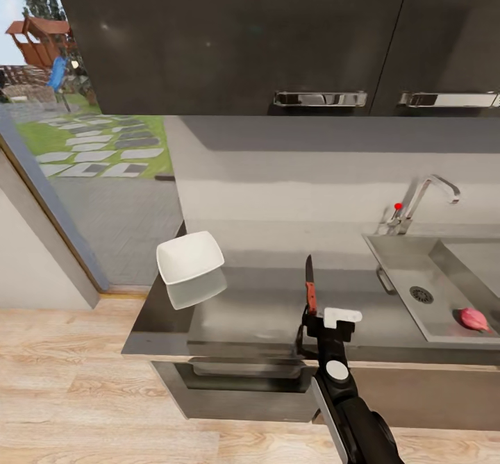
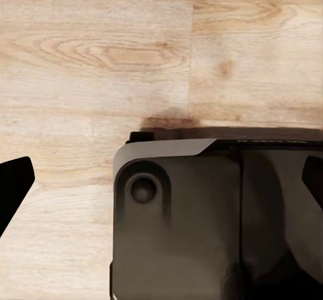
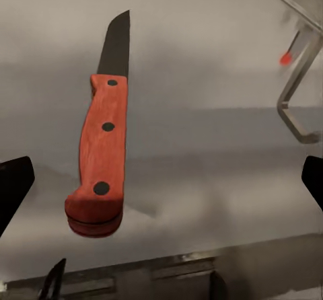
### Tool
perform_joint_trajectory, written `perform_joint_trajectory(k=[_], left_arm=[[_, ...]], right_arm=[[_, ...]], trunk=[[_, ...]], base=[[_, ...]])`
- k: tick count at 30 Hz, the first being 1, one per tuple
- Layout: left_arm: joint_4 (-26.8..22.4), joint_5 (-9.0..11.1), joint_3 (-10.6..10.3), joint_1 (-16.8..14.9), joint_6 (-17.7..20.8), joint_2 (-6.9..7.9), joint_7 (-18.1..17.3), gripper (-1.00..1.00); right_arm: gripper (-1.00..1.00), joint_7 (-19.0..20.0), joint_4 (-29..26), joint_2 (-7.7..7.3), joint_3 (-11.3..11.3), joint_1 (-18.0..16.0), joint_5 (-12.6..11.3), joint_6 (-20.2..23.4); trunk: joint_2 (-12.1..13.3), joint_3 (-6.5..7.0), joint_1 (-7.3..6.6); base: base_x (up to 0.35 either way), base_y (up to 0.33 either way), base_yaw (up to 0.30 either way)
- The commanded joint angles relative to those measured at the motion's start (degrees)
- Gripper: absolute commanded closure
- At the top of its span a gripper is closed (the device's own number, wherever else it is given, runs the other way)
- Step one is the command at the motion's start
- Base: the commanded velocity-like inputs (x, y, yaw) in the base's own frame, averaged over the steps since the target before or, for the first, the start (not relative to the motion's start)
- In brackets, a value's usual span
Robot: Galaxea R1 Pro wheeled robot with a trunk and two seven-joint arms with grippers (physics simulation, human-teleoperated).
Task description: In the kitchen, take the Vidalia onion out of the sink, dice it on the chopping board with the paring knife, put the diced onion into the bowl on the countertop, then place both the paring knife and the chopping board into the sink.
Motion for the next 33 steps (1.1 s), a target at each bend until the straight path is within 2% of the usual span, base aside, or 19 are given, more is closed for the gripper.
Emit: perform_joint_trajectory(k=[1,15,23,33], left_arm=[[-0.1,-0.6,0.3,0.0,-0.1,-0.06,0.0,-1.0],[-0.1,-0.6,0.3,0.0,-0.1,-0.05,0.0,-1.0],[-0.1,-0.6,0.3,0.0,0.0,-0.05,0.0,-1.0],[-0.1,-0.6,0.3,0.0,0.0,-0.05,0.0,-1.0]], right_arm=[[-1.0,-0.3,0.1,-0.03,0.1,0.0,0.6,0.5],[-1.0,-0.3,1.5,-0.04,0.0,0.0,0.6,0.4],[-1.0,-0.3,2.6,0.02,0.0,0.0,0.6,-1.5],[-1.0,-0.3,2.7,0.01,0.0,0.0,0.6,-1.6]], trunk=[[-0.1,-0.1,0.04],[-0.1,-0.1,0.04],[-0.1,-0.1,0.04],[-0.1,-0.1,0.04]], base=[[0.039,-0.072,0.0],[0.027,-0.037,0.0],[0.018,0.002,0.0],[0.157,0.019,0.0]])
